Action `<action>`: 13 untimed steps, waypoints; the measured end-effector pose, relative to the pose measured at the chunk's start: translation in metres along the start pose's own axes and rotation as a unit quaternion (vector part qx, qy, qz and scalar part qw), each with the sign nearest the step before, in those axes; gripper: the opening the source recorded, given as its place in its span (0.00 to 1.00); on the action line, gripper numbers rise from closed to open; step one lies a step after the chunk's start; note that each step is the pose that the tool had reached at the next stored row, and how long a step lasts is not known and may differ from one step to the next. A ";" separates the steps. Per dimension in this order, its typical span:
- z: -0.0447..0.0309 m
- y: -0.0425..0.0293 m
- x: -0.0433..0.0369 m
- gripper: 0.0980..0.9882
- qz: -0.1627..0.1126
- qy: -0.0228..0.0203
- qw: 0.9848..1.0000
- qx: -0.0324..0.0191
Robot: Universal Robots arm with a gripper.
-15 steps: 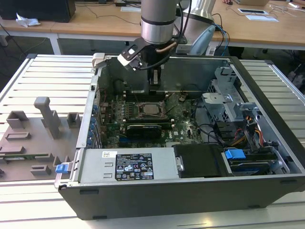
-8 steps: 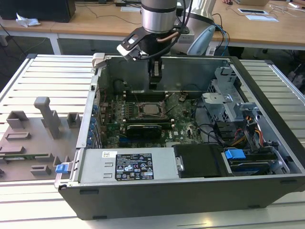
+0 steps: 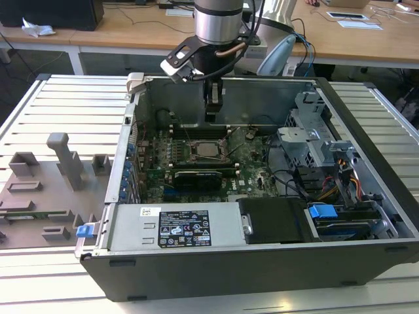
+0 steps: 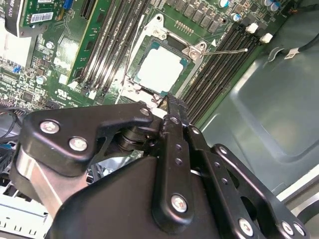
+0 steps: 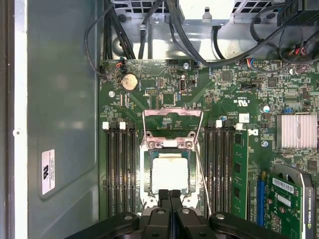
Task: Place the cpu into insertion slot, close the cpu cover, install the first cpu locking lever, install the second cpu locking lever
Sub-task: 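Close the cpu cover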
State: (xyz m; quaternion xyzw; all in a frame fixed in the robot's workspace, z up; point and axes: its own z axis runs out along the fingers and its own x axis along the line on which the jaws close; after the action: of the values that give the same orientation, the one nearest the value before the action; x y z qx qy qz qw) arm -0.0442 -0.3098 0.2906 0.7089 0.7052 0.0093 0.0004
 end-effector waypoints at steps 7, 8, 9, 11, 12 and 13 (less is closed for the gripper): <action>-0.0002 0.0033 0.0000 0.01 0.000 0.000 1.000 0.000; -0.0001 0.0045 0.0000 0.01 0.000 0.000 1.000 0.000; -0.0001 0.0060 0.0000 0.01 0.000 0.000 1.000 0.000; 0.0000 0.0116 0.0000 0.01 0.000 0.000 1.000 0.000; 0.0000 0.0137 0.0000 0.01 0.000 0.000 1.000 0.000; 0.0000 0.0150 0.0001 0.01 0.000 0.000 1.000 0.000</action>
State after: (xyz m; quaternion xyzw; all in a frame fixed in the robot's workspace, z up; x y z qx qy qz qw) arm -0.0292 -0.3098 0.2908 0.7089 0.7052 0.0091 0.0003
